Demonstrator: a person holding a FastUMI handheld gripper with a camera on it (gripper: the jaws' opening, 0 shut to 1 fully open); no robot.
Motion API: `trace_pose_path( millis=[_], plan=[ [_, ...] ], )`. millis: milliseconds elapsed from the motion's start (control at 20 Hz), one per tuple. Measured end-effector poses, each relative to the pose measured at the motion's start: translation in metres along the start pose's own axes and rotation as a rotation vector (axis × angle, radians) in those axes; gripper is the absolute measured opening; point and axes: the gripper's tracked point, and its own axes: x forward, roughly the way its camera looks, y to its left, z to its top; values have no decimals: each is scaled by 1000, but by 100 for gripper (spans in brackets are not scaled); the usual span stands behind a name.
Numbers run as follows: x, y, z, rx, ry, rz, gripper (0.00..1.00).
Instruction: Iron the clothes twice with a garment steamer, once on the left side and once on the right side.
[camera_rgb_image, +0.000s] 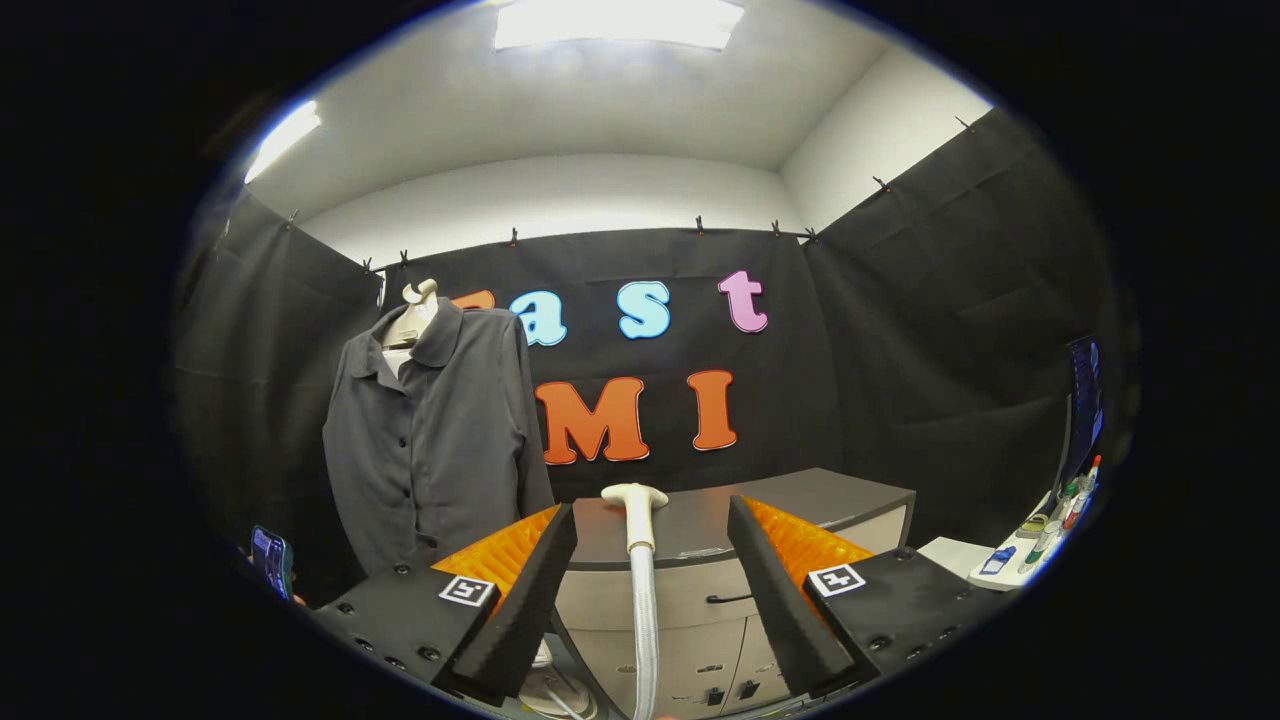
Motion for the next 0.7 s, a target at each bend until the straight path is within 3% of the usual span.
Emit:
trace_pose_path(
  millis=[700],
  plan=[
    [8,6,1,-8,1,16,98]
  ],
)
